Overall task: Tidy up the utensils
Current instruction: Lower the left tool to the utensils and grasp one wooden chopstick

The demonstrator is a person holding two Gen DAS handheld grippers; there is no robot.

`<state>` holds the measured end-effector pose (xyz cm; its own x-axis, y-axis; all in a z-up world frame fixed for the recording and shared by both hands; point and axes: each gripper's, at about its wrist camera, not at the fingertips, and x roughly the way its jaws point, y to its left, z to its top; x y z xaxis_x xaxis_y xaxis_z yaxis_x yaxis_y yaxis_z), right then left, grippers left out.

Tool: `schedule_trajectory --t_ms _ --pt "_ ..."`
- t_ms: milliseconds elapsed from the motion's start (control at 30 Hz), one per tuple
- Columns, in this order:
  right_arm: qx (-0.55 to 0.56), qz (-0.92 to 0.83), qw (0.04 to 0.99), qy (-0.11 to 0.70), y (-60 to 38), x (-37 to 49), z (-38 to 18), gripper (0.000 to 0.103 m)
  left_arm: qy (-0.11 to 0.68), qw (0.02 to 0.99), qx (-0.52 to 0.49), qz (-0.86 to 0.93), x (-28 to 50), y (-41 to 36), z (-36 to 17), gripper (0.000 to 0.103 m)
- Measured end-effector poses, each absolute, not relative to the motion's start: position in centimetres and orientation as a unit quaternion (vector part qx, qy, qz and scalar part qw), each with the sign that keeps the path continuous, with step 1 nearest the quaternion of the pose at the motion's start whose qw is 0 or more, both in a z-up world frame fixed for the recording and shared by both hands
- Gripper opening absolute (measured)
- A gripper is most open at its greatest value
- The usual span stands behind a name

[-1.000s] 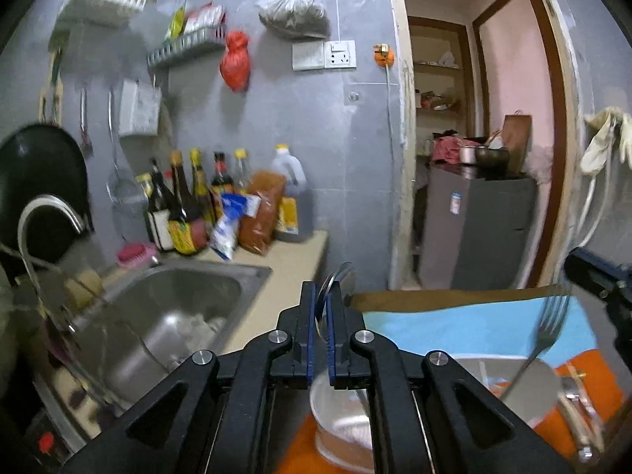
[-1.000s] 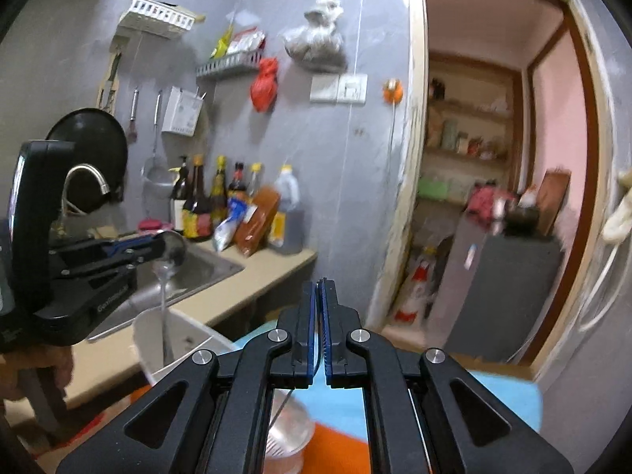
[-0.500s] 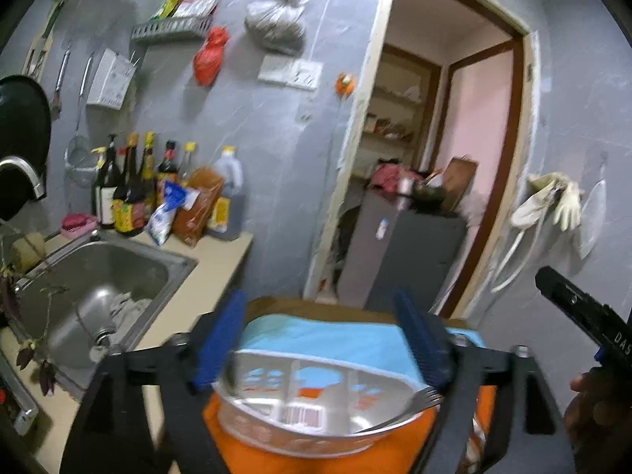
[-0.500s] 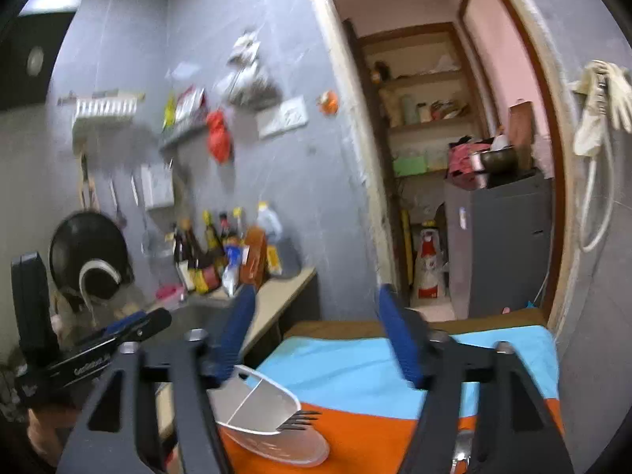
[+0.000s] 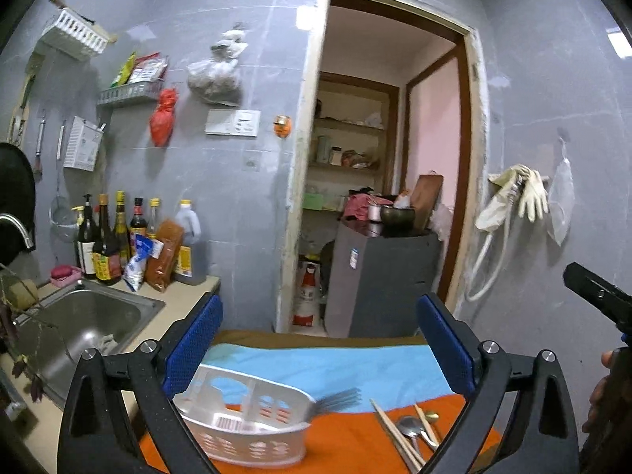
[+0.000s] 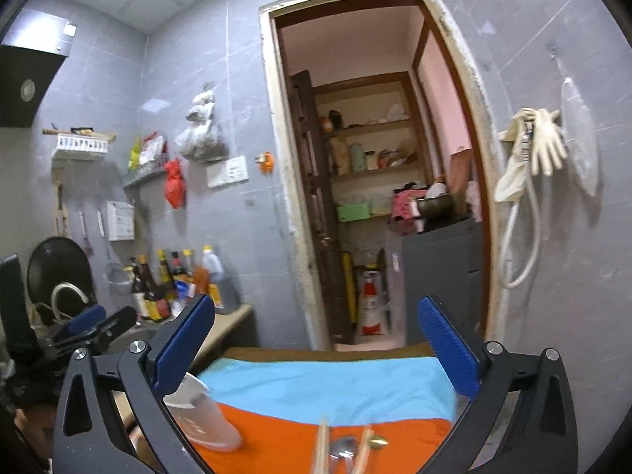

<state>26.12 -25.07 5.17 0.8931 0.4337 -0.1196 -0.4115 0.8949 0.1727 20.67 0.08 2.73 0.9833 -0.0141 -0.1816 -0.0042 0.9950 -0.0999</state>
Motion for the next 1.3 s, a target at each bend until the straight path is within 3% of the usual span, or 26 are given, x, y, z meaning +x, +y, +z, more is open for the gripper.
schedule_trajectory --t_ms 467,567,667,733,833,1100,1233,1300 --pt "0.046 0.171 0.968 0.178 -31.3 30.8 -2.7 0.103 0.272 0.961 -0.001 -0.058 25.5 -9.2 -7.7 0.097" --pt "0.052 0.178 0.959 0.215 -32.0 32.8 -4.9 0.098 0.312 0.948 0.002 -0.057 27.0 -10.1 -10.1 0.096" --pt "0.056 0.193 0.945 0.257 -32.0 34.5 -7.5 0.086 0.338 0.939 -0.005 -0.054 28.1 -10.2 -11.8 0.082" --pt "0.057 0.206 0.936 0.281 -31.9 35.4 -8.9 0.082 0.367 0.929 -0.011 -0.052 29.3 -10.1 -13.2 0.064" --pt "0.053 0.223 0.924 0.305 -31.3 36.1 -10.8 0.075 0.395 0.917 -0.020 -0.053 30.5 -9.7 -14.5 0.048" --pt "0.022 0.257 0.895 0.363 -28.7 38.0 -14.2 0.053 0.444 0.893 -0.046 -0.065 33.6 -9.2 -16.3 0.039" --pt "0.006 0.265 0.883 0.387 -27.5 39.2 -15.3 0.050 0.456 0.886 -0.054 -0.068 34.6 -9.1 -16.6 0.023" --pt "0.008 0.271 0.879 0.393 -27.3 39.6 -15.6 0.050 0.459 0.885 -0.052 -0.064 34.7 -9.1 -16.8 0.020"
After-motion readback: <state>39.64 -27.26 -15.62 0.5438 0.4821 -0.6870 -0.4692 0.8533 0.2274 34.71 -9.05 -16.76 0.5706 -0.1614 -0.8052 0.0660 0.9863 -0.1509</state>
